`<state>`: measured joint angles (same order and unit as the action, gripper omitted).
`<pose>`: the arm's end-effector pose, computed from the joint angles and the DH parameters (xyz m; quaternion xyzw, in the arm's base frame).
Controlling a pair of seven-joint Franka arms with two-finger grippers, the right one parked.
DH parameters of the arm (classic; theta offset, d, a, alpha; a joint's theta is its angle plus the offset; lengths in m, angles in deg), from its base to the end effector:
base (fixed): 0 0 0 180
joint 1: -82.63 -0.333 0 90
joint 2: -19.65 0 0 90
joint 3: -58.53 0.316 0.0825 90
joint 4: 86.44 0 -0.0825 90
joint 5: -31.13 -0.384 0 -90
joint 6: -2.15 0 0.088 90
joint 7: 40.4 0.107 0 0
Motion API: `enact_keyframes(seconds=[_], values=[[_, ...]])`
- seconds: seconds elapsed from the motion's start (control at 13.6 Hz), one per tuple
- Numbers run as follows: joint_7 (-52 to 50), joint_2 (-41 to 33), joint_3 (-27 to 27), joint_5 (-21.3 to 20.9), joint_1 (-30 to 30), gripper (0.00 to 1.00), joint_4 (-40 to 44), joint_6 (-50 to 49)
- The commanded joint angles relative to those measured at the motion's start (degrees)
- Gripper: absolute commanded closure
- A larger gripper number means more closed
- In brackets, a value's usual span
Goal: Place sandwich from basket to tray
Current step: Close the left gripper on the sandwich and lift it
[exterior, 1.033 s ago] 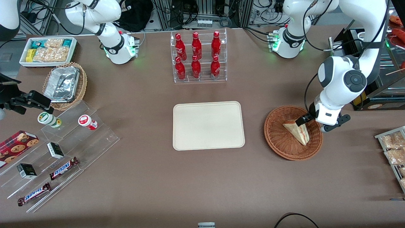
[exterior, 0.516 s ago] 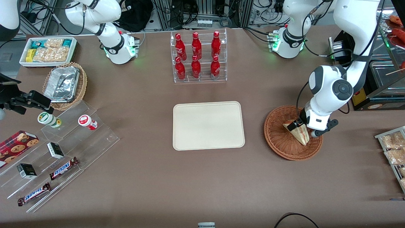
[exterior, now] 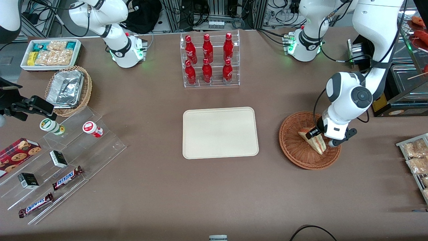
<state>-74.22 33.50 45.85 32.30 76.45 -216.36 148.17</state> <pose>0.5383 -0.0616 0.2588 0.9681 0.2477 0.0099 0.0378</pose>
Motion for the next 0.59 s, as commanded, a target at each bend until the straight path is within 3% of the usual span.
enact_keyframes(seconds=[0.0,0.15,0.52], values=[[1.56,-1.45,0.02,0.32,-0.15,0.94,0.71,-1.78],[1.48,-3.99,-0.06,0.32,-0.15,0.94,3.07,-8.86],[-0.09,-5.51,-0.86,-0.03,5.37,0.93,20.19,-35.59]])
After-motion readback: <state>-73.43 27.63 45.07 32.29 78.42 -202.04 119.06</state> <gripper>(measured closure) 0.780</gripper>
